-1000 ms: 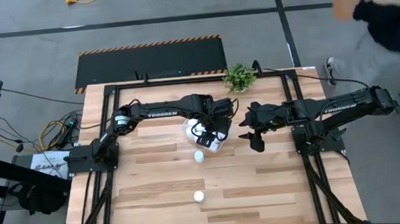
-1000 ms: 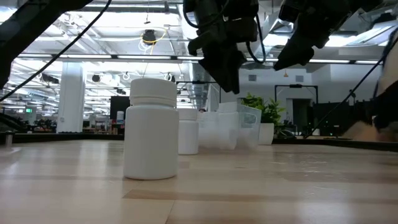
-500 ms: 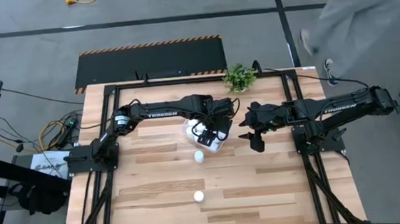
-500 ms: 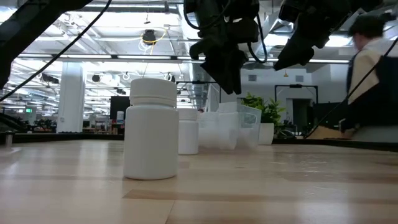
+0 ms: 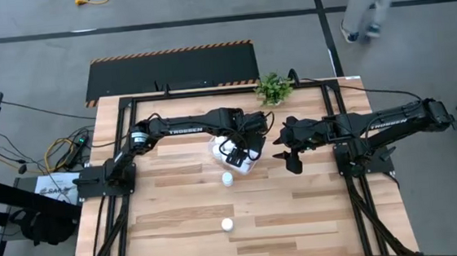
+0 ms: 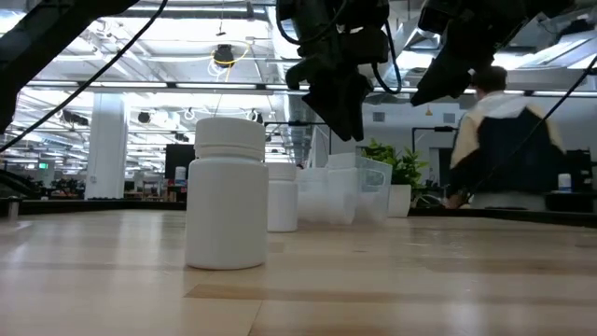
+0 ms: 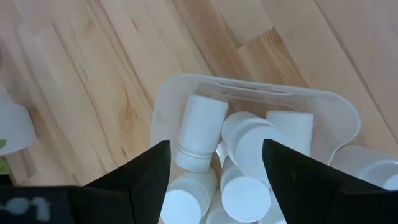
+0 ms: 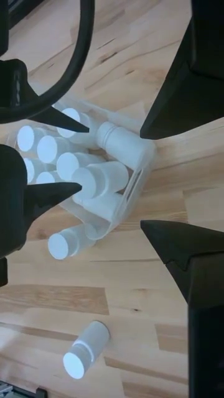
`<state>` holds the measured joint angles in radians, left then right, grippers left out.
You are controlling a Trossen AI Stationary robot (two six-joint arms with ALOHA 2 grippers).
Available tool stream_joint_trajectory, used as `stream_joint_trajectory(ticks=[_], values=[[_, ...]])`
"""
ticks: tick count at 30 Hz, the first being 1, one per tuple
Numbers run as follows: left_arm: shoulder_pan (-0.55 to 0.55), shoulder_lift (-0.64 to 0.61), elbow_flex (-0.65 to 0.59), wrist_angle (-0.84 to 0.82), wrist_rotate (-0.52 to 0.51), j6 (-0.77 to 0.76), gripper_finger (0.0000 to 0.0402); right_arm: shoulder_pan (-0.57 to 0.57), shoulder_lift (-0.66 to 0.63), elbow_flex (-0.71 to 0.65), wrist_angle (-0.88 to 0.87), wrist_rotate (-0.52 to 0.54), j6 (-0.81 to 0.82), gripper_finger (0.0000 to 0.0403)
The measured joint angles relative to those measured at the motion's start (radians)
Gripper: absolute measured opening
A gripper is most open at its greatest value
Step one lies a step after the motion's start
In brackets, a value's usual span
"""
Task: Pick and place pill bottles into a basket
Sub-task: Put the middle white pill bottle into the bin, then put the top white pill bottle into the bin
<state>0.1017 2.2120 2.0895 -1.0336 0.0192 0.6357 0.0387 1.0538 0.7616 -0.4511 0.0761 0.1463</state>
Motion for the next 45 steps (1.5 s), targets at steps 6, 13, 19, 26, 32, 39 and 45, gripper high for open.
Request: stream_joint_trajectory(ticks=[6,13,19,26,32,39,45], values=[[0.0,0.0,0.0,-0.003,-0.006,0.0,0.0242,0.0,0.0,0.0,0.0,0.0,0.001,0.0218],[-0.005,0.001,-0.081,0.009,-0.02,0.002,0.0242,0.0,0.0,0.0,0.0,0.0,0.002,0.0218],[-0.006,-0.002,-0.098,0.025,-0.032,0.003,0.0242,0.0,0.0,0.0,0.0,0.001,0.002,0.0218],[-0.004,-0.002,-0.095,0.074,-0.096,0.036,0.0242,0.0,0.0,0.0,0.0,0.001,0.003,0.0218],[-0.012,-0.003,-0.093,0.103,-0.175,0.041,0.0242,0.0,0.0,0.0,-0.001,0.001,0.011,0.0218],[-0.046,-0.017,-0.039,0.044,-0.304,0.079,0.0242,0.0,0.0,0.0,0.003,0.0,0.011,0.0218],[-0.091,-0.112,-0.034,-0.064,-0.313,0.058,0.0242,0.0,0.0,0.0,0.003,-0.037,0.011,0.0218]])
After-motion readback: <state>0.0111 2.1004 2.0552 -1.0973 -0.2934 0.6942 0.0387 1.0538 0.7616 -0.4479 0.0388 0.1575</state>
